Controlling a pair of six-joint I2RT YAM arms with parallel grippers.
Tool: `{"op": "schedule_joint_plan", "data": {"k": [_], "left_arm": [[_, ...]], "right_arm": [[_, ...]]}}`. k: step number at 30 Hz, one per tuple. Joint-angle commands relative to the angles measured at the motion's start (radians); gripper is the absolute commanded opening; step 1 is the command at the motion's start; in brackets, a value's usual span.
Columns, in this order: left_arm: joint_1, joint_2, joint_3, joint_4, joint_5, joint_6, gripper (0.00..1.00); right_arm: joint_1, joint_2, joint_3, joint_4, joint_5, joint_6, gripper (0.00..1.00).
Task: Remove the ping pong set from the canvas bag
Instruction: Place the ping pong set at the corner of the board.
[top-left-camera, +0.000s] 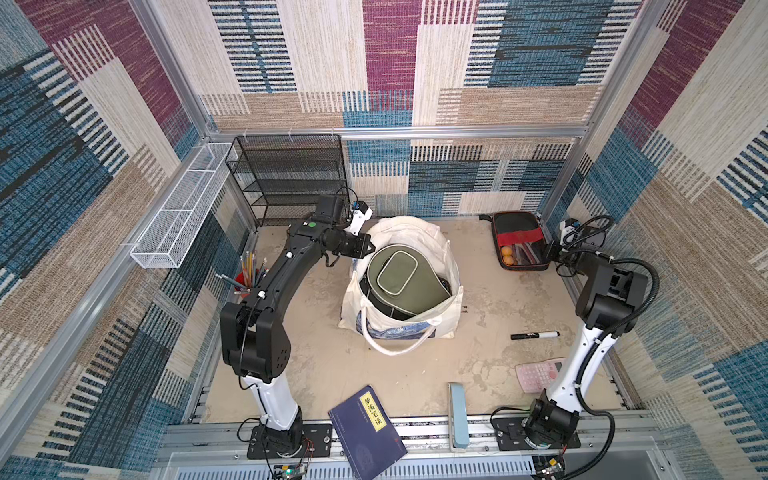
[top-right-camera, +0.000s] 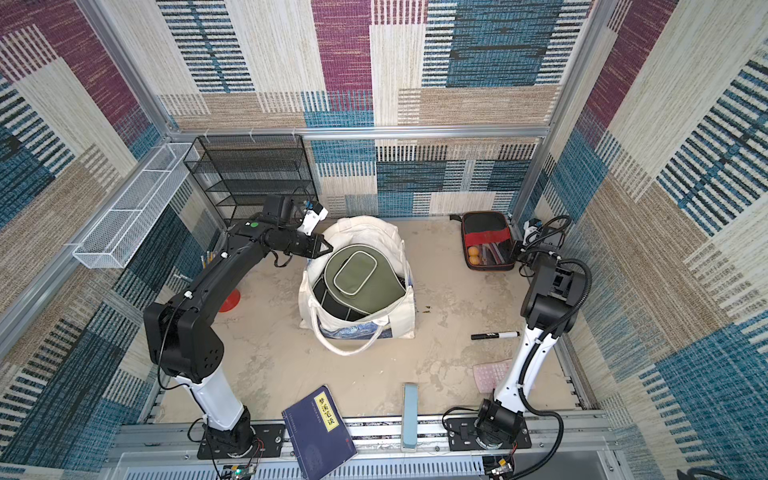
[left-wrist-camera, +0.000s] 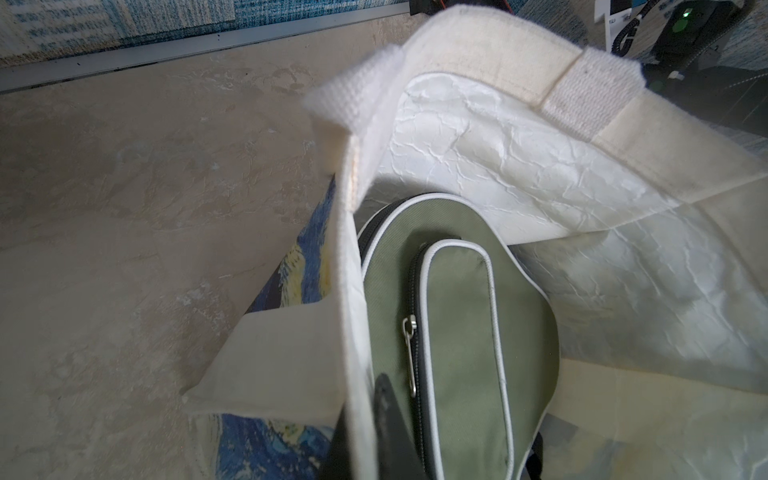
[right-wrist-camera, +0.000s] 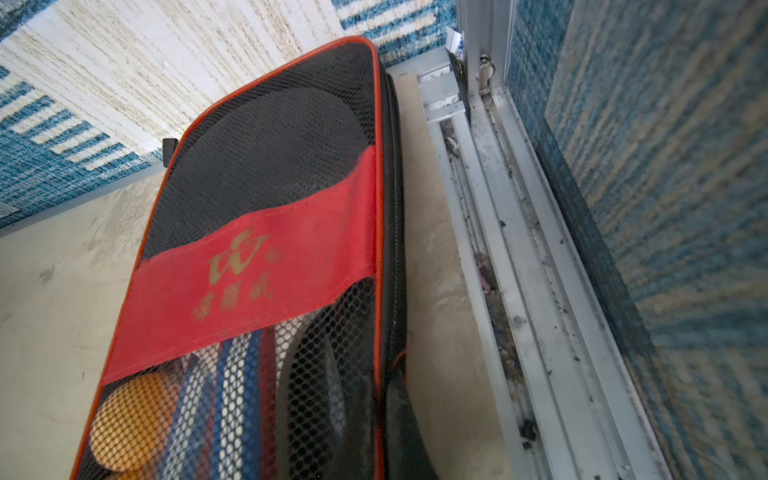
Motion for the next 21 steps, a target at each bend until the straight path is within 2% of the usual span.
{"op": "schedule_joint_plan", "data": {"k": [1, 2, 3, 7, 13, 17, 21], "left_arm": [[0.0, -0.003, 0.006, -0.027, 0.015, 0.01, 0.0], [-0.001, -0.003, 0.006, -0.028, 0.017, 0.009, 0.0], [-0.001, 0.0, 0.009, -0.027, 0.019, 0.005, 0.0], [-0.001, -0.004, 0.004, -0.027, 0.024, 0.0, 0.0], [-0.001, -0.033, 0.004, -0.036, 0.004, 0.003, 0.0], [-0.001, -0.061, 0.005, -0.037, -0.019, 0.004, 0.0], [-0.002, -0.072, 0.028, -0.035, -0.02, -0.001, 0.0]], "right_arm": [[-0.001, 0.0, 0.024, -0.047, -0.007, -0.041, 0.46], [-0.002, -0.013, 0.019, -0.048, 0.005, -0.041, 0.76], [-0.002, -0.034, 0.003, -0.039, 0.02, -0.039, 0.99], [-0.001, -0.157, -0.088, 0.018, 0.054, -0.02, 0.99], [0.039, -0.454, -0.333, 0.125, 0.027, 0.017, 0.99], [0.156, -0.674, -0.506, 0.149, 0.018, 0.008, 0.99], [0.333, -0.872, -0.614, 0.131, -0.006, 0.012, 0.99]]}}
